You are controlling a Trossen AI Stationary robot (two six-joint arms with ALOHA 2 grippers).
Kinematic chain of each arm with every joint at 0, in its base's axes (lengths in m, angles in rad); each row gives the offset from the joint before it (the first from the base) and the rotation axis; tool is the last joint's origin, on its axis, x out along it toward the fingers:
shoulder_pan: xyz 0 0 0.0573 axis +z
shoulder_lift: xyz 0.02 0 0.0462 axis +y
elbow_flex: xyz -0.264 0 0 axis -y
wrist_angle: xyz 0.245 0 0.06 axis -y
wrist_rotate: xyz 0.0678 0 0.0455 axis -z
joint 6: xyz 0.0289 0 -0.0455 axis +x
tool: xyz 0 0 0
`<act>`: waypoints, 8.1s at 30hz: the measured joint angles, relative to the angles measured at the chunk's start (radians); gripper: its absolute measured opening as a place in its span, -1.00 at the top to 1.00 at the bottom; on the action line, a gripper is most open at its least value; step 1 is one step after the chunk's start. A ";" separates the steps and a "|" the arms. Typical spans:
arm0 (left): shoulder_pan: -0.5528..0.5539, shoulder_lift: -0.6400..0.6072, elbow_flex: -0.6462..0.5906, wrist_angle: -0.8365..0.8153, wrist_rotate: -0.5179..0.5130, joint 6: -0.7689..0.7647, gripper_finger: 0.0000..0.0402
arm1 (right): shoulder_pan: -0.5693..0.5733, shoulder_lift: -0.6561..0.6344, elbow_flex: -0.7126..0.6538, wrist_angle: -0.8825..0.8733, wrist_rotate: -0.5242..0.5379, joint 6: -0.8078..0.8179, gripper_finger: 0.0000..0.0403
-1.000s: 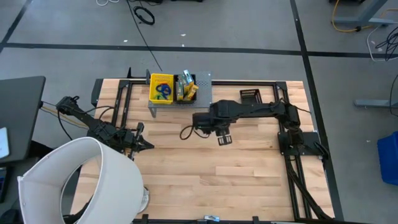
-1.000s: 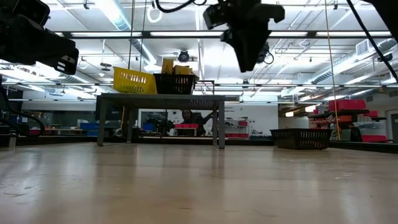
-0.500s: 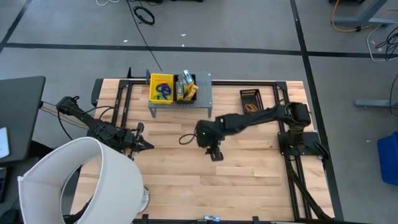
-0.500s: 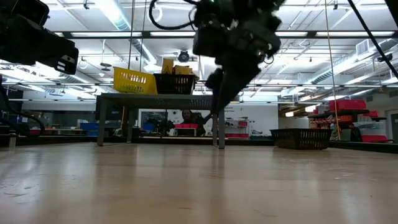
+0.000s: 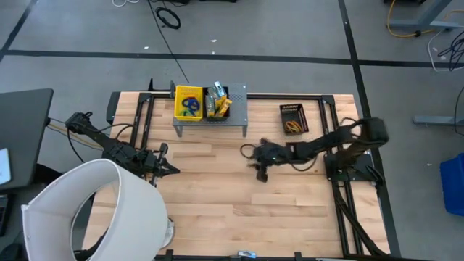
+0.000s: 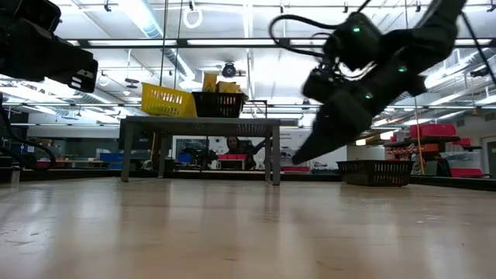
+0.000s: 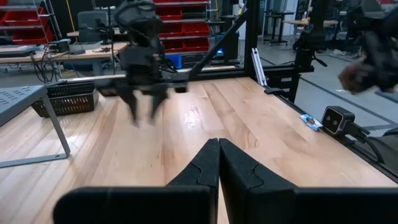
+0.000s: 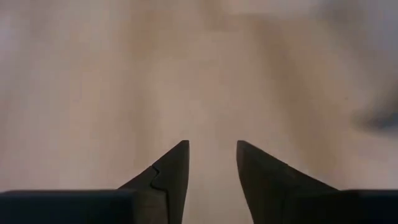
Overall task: Pick & Place Office Desk Supplies
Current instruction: Put the black bin on the shelf, then return to Home Position
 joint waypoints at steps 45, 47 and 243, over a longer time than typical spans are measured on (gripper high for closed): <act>0.000 0.000 0.000 0.001 0.000 0.021 0.96 | -0.432 -0.345 0.103 -1.084 0.170 -0.433 -0.02; 0.000 0.000 0.000 0.001 0.000 0.025 0.96 | -0.434 -0.300 0.103 -1.086 0.188 -0.442 -0.02; 0.000 0.000 0.000 0.001 0.052 0.022 0.96 | -0.081 0.327 1.685 -1.386 0.053 -0.413 0.18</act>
